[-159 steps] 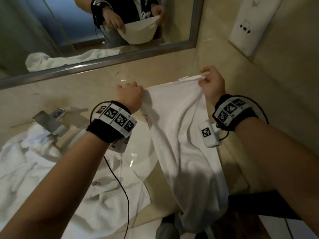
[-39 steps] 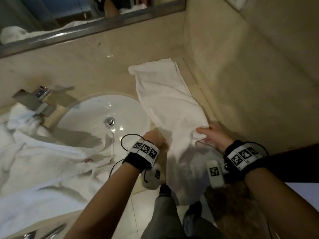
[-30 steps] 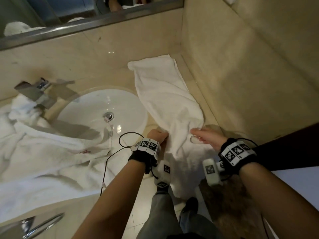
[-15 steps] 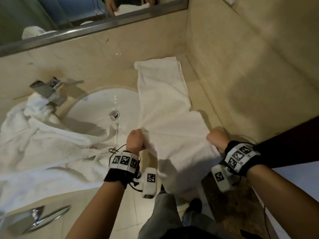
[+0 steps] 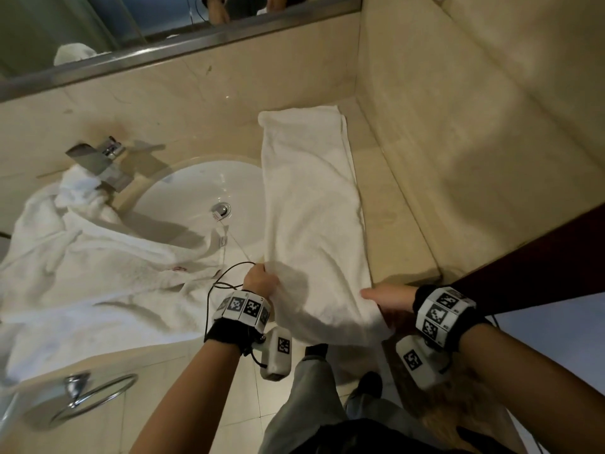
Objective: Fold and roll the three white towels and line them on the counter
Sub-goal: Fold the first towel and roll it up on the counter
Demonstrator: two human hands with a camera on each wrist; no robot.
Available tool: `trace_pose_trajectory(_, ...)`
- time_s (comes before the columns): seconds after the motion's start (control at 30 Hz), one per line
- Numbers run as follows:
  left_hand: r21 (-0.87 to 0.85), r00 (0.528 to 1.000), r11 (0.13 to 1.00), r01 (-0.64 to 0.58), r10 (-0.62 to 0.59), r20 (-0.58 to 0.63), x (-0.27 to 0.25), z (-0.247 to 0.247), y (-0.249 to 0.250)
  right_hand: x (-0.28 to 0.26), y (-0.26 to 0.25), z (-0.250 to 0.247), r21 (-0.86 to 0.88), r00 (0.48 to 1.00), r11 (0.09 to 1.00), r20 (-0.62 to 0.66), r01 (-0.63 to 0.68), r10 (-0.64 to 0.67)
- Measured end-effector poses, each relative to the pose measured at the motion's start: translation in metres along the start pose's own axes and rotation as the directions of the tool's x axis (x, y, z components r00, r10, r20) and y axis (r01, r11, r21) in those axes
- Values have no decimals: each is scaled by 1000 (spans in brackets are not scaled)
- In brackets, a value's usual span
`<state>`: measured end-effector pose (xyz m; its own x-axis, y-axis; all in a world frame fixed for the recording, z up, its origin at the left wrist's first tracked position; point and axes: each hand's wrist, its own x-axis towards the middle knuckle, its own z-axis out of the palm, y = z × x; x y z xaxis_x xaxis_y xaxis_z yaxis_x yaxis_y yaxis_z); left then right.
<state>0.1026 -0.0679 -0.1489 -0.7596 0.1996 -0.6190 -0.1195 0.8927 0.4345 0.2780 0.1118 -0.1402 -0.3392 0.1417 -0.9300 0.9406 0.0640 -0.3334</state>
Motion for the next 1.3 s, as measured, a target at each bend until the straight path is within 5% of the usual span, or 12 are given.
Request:
trace_pose_trajectory(0.17,-19,1000,1000,12,-12,-17,-15,-3,-1,-4,-3,-11,-158,986,987,-153,43,-67)
trace_pose_trajectory(0.3,-136,968,988,70,-34,250,-34,-3,-10,-1,-8,-9,-205,975,972,-161,117,-151)
trace_pose_trajectory(0.37,-181,963,980,81,-30,268,-38,-5,-20,1,-7,-2,-219,974,968,-160,123,-160)
trace_pose_trajectory(0.57,-490,1000,872,26,-31,-4,-38,1,-66,2,6,15,-145,993,983,49,117,-111)
trace_pose_trajectory(0.7,-126,983,991,-42,18,-183,-49,13,-84,2,13,35,-55,978,984,132,170,-161)
trace_pose_trajectory(0.87,22,989,995,-97,98,-110,-60,11,-83,17,18,48,-140,948,955,-148,263,-283)
trace_pose_trajectory(0.97,-273,999,961,-46,41,-26,-53,6,-89,20,25,39,-256,885,931,-323,260,-336)
trace_pose_trajectory(1.07,-496,999,867,43,-21,50,-49,4,-99,22,34,35,-133,861,945,-389,300,-328)
trace_pose_trajectory(1.2,-200,991,974,-106,119,55,-48,0,-105,10,35,56,-5,918,948,-247,318,-309)
trace_pose_trajectory(1.3,32,992,992,-123,124,-15,-50,-3,-105,11,32,75,-44,901,931,-239,362,-362)
